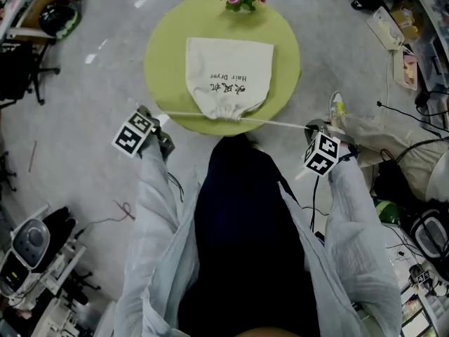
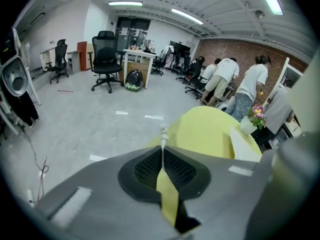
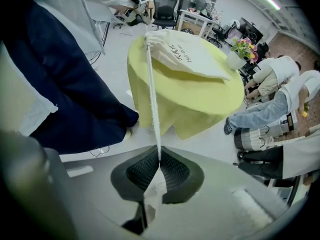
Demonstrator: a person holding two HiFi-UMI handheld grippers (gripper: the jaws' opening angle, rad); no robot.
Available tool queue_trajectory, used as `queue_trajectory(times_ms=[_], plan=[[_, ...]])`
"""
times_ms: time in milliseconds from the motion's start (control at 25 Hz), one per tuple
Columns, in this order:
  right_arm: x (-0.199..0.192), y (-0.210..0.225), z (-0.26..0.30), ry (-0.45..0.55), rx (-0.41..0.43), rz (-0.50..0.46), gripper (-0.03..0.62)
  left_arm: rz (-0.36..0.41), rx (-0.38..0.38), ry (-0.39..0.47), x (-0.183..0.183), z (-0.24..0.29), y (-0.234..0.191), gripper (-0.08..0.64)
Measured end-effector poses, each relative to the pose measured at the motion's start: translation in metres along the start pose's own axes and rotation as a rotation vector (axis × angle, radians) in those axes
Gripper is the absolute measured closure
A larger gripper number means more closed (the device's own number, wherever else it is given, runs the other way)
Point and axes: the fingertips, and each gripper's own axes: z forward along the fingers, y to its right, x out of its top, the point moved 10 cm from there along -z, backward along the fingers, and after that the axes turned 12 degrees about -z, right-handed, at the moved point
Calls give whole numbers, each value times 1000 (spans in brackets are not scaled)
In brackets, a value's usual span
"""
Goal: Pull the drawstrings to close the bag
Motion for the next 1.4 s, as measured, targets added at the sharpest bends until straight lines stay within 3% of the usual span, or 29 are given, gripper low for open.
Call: queue_trajectory(times_ms=[80, 200, 320, 520, 720, 960, 1200, 1400], plan=[[0, 1, 1, 5, 3, 36, 580, 31, -12, -17, -2, 1, 0, 529], [2, 8, -7, 75, 48, 218, 578, 143, -56, -15, 1, -7, 8, 531], [5, 20, -22, 137, 4, 308, 577, 234, -112, 1, 9, -19, 21, 531], [22, 49, -49, 231, -84, 304, 577, 225, -232, 8, 19, -35, 47, 531], [45, 76, -76, 376, -165, 326, 577, 310, -368, 0, 20, -51, 84, 531], [74, 95, -87, 579, -235, 423, 577, 373, -521, -49, 1, -57, 126, 531], [98, 97, -70, 722, -199, 602, 577, 394, -577, -141, -28, -50, 145, 531], [122, 91, -48, 737, -131, 667, 577, 425, -580, -237, -54, -41, 147, 529]])
